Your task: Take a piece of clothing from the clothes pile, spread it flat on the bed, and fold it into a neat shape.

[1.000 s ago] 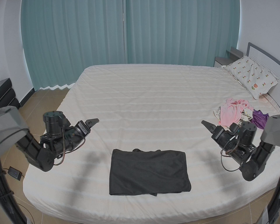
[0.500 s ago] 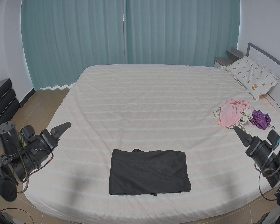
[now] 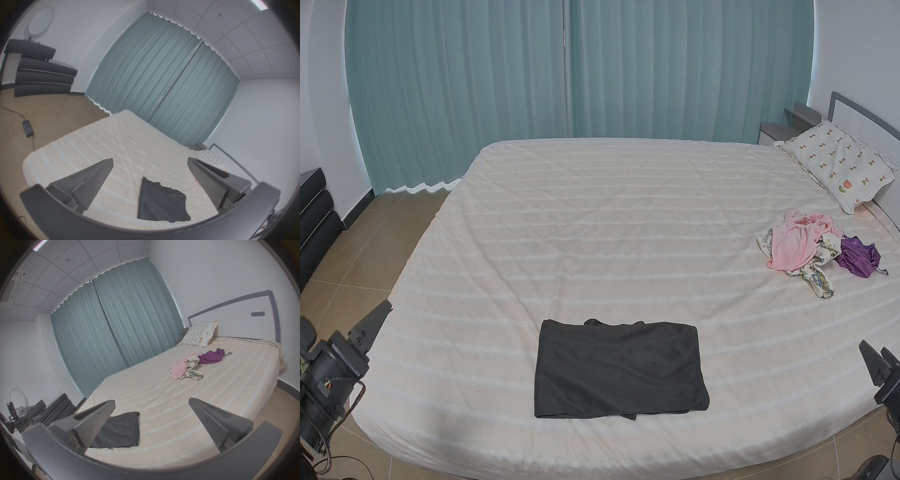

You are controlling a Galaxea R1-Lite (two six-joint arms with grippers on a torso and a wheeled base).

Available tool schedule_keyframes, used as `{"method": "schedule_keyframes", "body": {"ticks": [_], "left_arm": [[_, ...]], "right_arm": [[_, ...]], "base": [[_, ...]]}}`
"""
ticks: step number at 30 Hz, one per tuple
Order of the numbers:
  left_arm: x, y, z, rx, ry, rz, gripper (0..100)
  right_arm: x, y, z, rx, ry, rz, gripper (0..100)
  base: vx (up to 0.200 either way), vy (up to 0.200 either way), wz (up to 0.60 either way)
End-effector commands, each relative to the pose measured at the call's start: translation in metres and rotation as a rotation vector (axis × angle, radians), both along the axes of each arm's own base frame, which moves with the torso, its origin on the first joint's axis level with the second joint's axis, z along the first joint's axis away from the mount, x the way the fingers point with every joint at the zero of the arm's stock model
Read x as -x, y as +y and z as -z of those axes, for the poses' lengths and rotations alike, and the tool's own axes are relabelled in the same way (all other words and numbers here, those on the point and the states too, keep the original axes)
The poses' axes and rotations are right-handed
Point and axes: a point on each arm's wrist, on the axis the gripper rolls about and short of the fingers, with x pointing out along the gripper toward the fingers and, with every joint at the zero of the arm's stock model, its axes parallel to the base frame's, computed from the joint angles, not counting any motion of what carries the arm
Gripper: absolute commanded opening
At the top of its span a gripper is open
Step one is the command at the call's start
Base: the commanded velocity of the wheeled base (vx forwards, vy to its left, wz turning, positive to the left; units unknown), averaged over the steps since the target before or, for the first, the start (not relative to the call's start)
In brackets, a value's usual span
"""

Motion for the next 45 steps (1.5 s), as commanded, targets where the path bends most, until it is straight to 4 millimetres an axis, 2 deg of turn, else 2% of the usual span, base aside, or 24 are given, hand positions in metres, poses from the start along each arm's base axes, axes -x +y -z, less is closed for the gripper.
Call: {"method": "schedule_keyframes", "body": {"ticks": [1,4,9,14,21,25,30,36,38,42,45], "left_arm": [[0.074,0.015,0.017,-0.11,-0.158,-0.126,100],[0.097,0.02,0.021,-0.173,-0.24,-0.178,100],[0.12,0.024,0.032,-0.327,-0.308,-0.256,100],[0.122,0.025,0.037,-0.385,-0.285,-0.354,100],[0.123,0.023,0.045,-0.482,-0.241,-0.419,100],[0.126,0.021,0.063,-0.608,-0.146,-0.382,100],[0.126,0.021,0.064,-0.603,-0.137,-0.373,100],[0.125,0.021,0.07,-0.609,-0.089,-0.326,100],[0.125,0.021,0.07,-0.61,-0.089,-0.321,100],[0.124,0.016,0.07,-0.522,-0.15,-0.111,100],[0.124,0.014,0.071,-0.508,-0.165,-0.045,100]], "right_arm": [[0.048,-0.015,0.025,-0.005,-0.109,0.19,100],[0.062,-0.015,0.033,0.028,-0.167,0.213,100],[0.071,-0.011,0.039,0.157,-0.228,0.14,100],[0.07,-0.011,0.046,0.205,-0.157,0.113,100],[0.07,-0.01,0.045,0.287,-0.155,0.088,100],[0.07,-0.01,0.046,0.328,-0.139,0.101,100],[0.071,-0.011,0.047,0.342,-0.105,0.117,100],[0.072,-0.012,0.046,0.517,-0.076,0.156,100],[0.072,-0.012,0.046,0.521,-0.077,0.15,100],[0.072,-0.01,0.047,0.508,-0.096,0.073,100],[0.071,-0.009,0.046,0.517,-0.108,0.042,100]], "base": [[0.0,0.0,0.0],[0.0,0.0,0.0],[0.0,0.0,0.0],[0.0,0.0,0.0],[0.0,0.0,0.0],[0.0,0.0,0.0],[0.0,0.0,0.0],[0.0,0.0,0.0],[0.0,0.0,0.0],[0.0,0.0,0.0],[0.0,0.0,0.0]]}}
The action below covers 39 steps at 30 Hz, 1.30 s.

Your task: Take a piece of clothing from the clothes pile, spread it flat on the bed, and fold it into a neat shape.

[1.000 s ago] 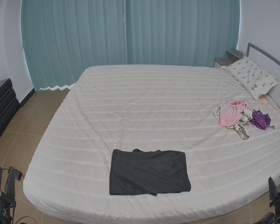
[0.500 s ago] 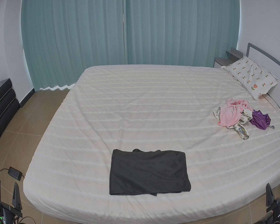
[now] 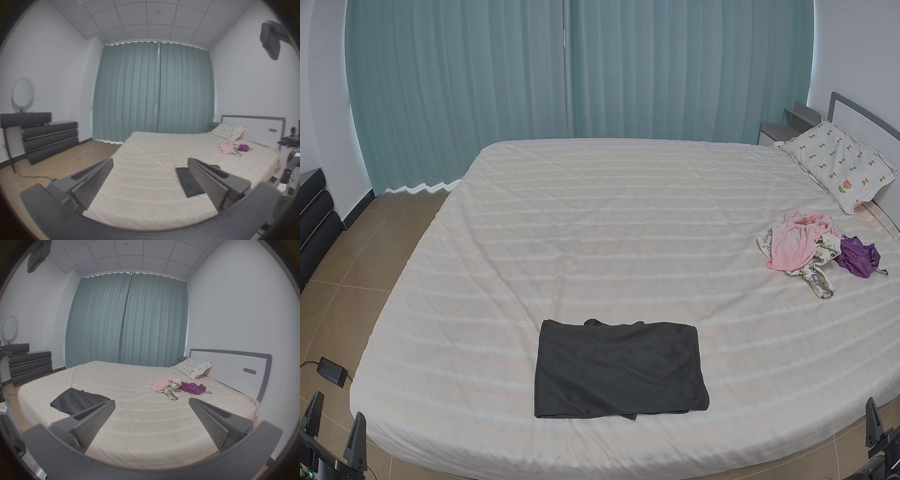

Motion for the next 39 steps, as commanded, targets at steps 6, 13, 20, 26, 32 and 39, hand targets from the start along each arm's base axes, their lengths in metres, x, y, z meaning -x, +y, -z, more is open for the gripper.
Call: {"method": "schedule_keyframes", "body": {"ticks": [6,13,20,26,32,39], "left_arm": [[-0.0002,-0.0057,0.0051,-0.006,0.012,0.256,100],[0.0006,-0.0079,0.0047,-0.01,0.011,0.359,100],[0.0001,-0.0074,0.0052,-0.047,0.011,0.333,100],[-0.0006,-0.005,0.0056,0.005,0.017,0.223,100],[-0.0006,-0.002,0.0054,0.041,0.014,0.093,100],[-0.0008,-0.0012,0.0109,-0.041,0.069,0.05,100]], "right_arm": [[0.0003,0.0032,0.0009,-0.057,-0.011,-0.142,100],[-0.0011,0.0046,0.006,-0.045,0.01,-0.213,100],[-0.0012,0.0044,0.0062,-0.078,0.013,-0.201,100],[-0.0011,0.0041,0.0063,-0.096,0.01,-0.187,100],[-0.0011,0.0041,0.0063,-0.098,0.01,-0.187,100],[-0.0011,0.0041,0.0063,-0.098,0.01,-0.187,100]], "base": [[0.0,0.0,0.0],[0.0,0.0,0.0],[0.0,0.0,0.0],[0.0,0.0,0.0],[0.0,0.0,0.0],[0.0,0.0,0.0]]}}
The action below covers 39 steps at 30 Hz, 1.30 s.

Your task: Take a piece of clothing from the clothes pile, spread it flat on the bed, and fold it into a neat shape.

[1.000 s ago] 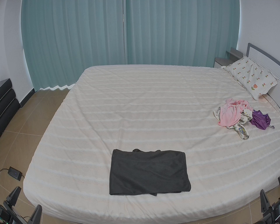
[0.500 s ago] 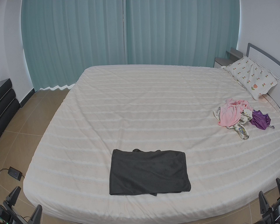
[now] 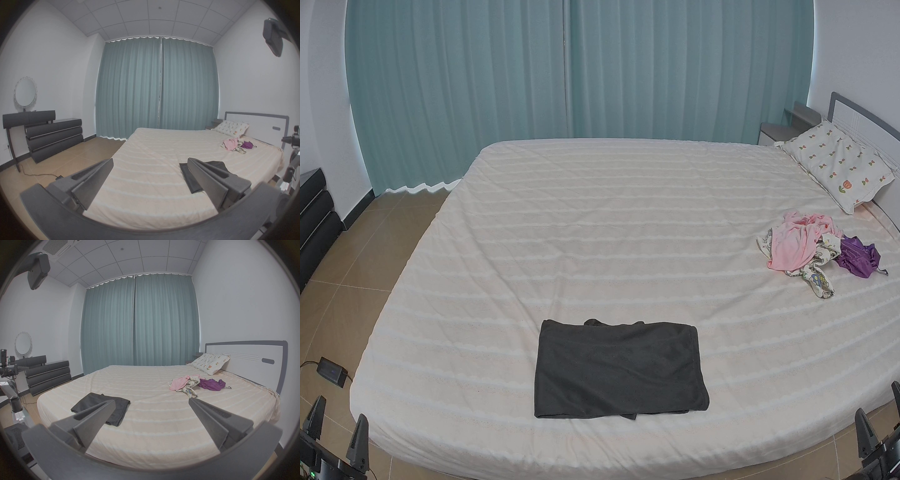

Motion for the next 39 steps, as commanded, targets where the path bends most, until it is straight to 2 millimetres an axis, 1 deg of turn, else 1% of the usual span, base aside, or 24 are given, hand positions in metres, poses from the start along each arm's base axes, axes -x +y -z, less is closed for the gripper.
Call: {"method": "schedule_keyframes", "body": {"ticks": [1,39], "left_arm": [[-0.0004,-0.0017,0.0068,-0.058,0.026,0.079,100],[-0.0004,-0.0018,0.007,-0.061,0.028,0.078,100]], "right_arm": [[-0.0005,0.0,0.0051,0.001,0.006,0.0,100],[-0.0004,0.0,0.0051,-0.002,0.005,0.001,100]], "base": [[0.0,0.0,0.0],[0.0,0.0,0.0]]}}
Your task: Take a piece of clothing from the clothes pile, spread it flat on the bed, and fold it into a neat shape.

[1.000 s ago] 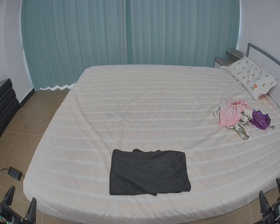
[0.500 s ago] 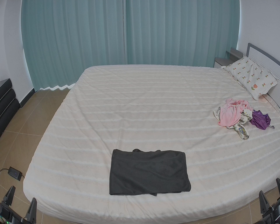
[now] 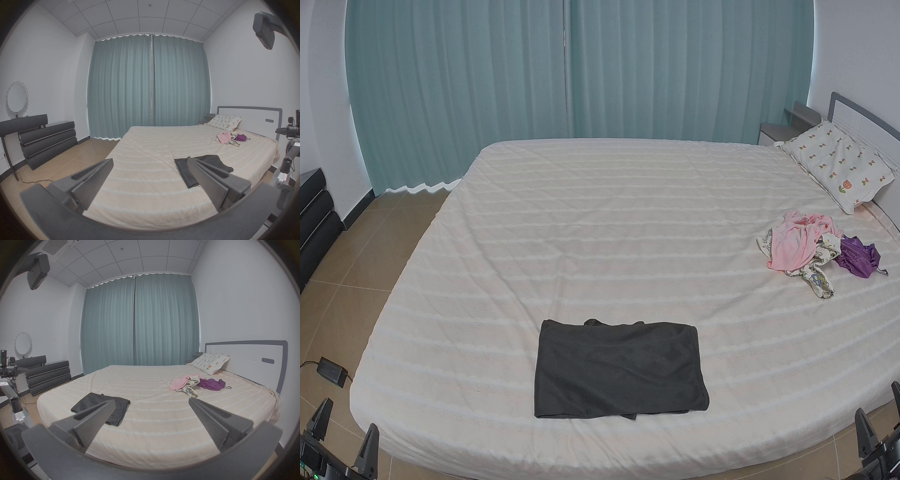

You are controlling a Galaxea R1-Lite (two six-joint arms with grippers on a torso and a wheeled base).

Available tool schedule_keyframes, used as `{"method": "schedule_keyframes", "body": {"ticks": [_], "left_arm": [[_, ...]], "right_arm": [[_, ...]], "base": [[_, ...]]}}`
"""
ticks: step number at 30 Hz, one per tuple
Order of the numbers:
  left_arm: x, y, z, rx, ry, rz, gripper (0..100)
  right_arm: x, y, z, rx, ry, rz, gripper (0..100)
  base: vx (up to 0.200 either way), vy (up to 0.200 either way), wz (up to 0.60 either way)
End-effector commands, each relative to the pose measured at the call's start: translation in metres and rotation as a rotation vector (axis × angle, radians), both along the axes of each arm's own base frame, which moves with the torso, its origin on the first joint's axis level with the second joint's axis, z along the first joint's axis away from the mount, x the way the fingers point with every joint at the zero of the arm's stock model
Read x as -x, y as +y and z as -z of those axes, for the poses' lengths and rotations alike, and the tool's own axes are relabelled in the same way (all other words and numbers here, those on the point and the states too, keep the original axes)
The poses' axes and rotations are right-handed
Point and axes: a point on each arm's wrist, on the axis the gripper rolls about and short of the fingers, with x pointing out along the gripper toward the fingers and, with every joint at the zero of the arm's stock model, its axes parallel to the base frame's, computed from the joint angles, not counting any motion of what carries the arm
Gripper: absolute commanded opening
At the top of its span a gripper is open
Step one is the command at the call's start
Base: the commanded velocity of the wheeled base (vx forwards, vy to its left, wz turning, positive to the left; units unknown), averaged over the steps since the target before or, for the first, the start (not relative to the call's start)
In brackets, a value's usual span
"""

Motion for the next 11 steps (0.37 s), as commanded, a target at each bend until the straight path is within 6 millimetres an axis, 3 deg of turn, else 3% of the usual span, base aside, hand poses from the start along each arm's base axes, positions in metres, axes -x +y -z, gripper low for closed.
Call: {"method": "schedule_keyframes", "body": {"ticks": [1,11], "left_arm": [[-0.0001,0.0,0.0047,0.001,0.001,0.0,100],[-0.0001,0.0,0.0047,0.001,0.001,0.0,100]], "right_arm": [[-0.0002,0.0,0.0052,0.0,0.003,0.001,100],[-0.0003,0.0,0.0052,0.0,0.004,0.001,100]], "base": [[0.0,0.0,0.0],[0.0,0.0,0.0]]}}
